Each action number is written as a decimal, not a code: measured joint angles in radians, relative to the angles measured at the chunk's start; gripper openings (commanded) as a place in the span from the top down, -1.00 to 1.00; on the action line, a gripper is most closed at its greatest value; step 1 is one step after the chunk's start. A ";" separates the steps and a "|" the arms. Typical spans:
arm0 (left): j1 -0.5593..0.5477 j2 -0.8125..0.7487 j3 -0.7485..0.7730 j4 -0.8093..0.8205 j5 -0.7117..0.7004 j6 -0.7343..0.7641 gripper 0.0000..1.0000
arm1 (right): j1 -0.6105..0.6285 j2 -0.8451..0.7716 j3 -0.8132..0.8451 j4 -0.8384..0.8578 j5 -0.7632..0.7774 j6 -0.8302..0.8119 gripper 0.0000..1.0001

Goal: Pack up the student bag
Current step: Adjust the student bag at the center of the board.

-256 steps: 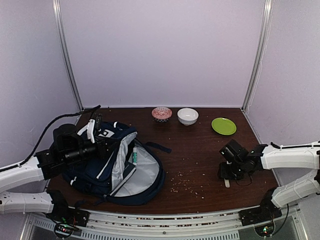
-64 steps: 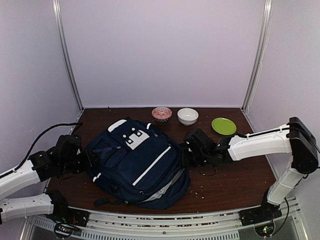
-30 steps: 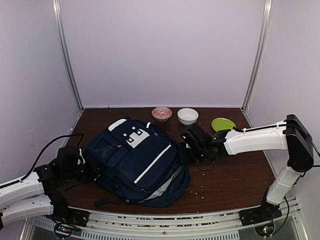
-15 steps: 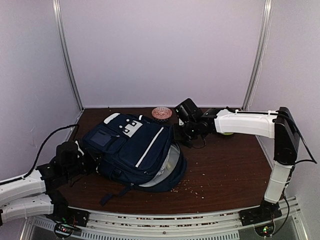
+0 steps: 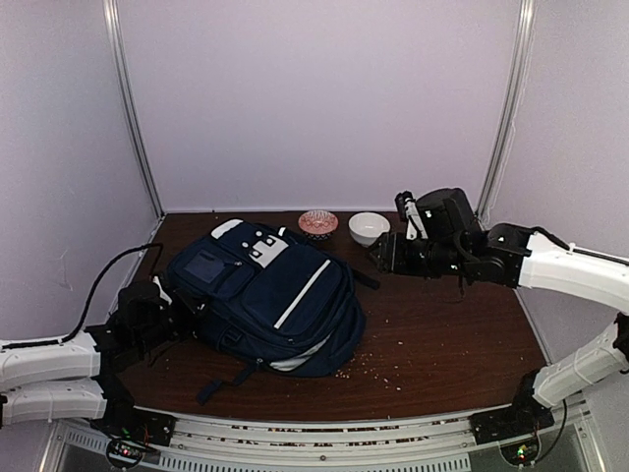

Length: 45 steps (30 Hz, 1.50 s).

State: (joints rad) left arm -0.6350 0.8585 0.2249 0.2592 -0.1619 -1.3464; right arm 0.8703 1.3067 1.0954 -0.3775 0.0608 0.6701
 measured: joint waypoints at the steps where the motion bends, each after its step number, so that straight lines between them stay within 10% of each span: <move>1: 0.000 0.000 -0.002 0.005 0.000 0.000 1.00 | 0.008 -0.013 -0.021 0.039 -0.027 0.035 -0.01; 20: -0.001 -0.155 -0.045 -0.044 0.000 -0.006 1.00 | 0.067 0.284 -0.239 0.483 -0.222 0.494 0.24; 30: -0.002 -0.262 -0.070 -0.109 -0.010 -0.010 1.00 | 0.066 0.375 -0.213 0.556 -0.259 0.520 1.00; 42: -0.001 -0.328 -0.099 -0.120 -0.089 -0.014 1.00 | 0.025 0.365 0.014 0.475 -0.294 0.327 1.00; 45: -0.002 -0.269 -0.105 -0.063 -0.078 -0.019 1.00 | 0.003 0.365 -0.033 0.446 -0.281 0.309 0.67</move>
State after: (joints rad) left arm -0.6365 0.5896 0.1196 0.1959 -0.2401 -1.3655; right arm 0.8738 1.6722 1.0622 0.0689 -0.2199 0.9794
